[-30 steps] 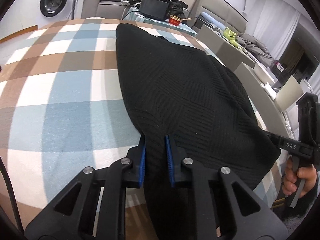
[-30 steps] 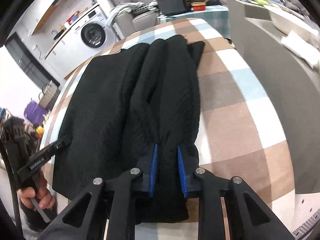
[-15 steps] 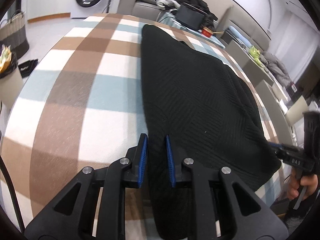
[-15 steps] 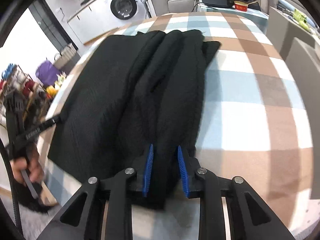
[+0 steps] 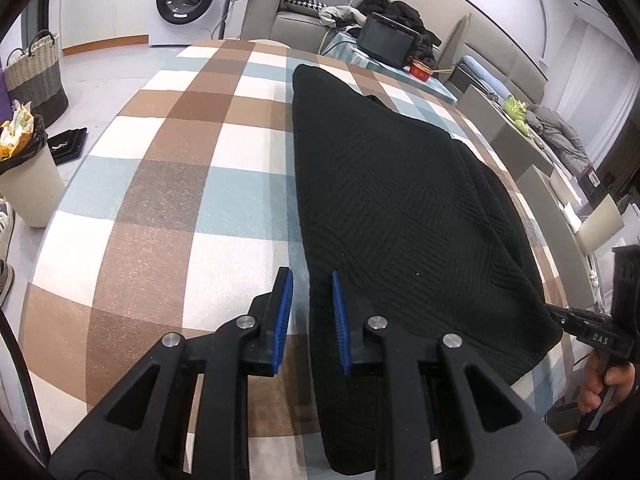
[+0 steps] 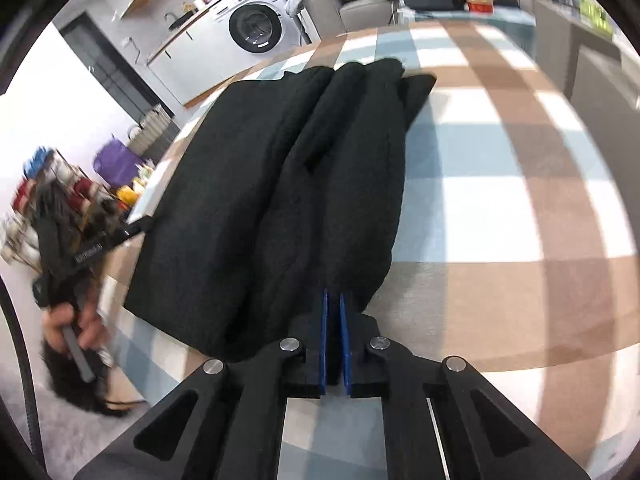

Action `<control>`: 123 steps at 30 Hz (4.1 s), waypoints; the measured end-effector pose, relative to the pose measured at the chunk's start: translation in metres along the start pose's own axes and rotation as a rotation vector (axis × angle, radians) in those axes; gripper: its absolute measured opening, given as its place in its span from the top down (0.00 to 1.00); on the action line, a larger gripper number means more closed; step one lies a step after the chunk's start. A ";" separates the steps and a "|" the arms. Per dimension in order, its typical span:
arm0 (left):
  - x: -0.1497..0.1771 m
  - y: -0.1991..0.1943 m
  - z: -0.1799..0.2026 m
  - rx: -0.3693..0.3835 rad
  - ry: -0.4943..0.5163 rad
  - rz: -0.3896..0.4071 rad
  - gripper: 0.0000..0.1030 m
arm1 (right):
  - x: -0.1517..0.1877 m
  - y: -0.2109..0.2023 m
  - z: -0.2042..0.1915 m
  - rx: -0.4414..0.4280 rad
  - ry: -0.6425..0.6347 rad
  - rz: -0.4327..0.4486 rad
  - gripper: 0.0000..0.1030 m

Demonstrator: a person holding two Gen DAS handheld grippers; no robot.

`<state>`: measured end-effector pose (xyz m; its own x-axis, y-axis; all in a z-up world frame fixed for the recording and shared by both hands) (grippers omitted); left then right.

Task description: Fold small clothes

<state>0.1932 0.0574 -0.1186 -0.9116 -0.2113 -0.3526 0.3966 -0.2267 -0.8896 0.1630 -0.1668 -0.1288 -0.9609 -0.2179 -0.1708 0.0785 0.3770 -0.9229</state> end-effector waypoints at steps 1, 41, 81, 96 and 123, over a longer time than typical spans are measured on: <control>0.000 -0.002 -0.001 -0.001 -0.006 0.006 0.84 | 0.001 -0.001 0.002 0.031 -0.004 -0.012 0.95; 0.014 -0.002 0.019 0.022 0.047 -0.047 0.41 | -0.061 0.000 0.000 -0.100 0.050 0.105 0.70; 0.039 0.007 0.082 0.058 0.275 -0.072 0.41 | -0.161 0.004 0.030 0.044 0.034 0.195 0.95; 0.035 0.014 0.079 0.040 0.282 -0.083 0.41 | -0.169 -0.011 0.030 -0.025 0.043 0.196 0.76; 0.030 0.006 0.062 0.044 0.219 -0.063 0.39 | -0.089 0.009 0.006 -0.181 0.066 0.071 0.63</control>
<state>0.1749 -0.0096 -0.1168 -0.9344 0.0153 -0.3558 0.3381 -0.2756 -0.8999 0.2513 -0.1496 -0.1237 -0.9704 -0.1282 -0.2045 0.1030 0.5461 -0.8314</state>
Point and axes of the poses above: each gripper's, at about its wrist camera, not at the fingertips, and y roughly the way its jaws point, z to its right, x to its underside, the point moved 9 cm from there along y, roughly the way its jaws point, and after that the axes turned 15 degrees about -z, right-handed, at the moved point
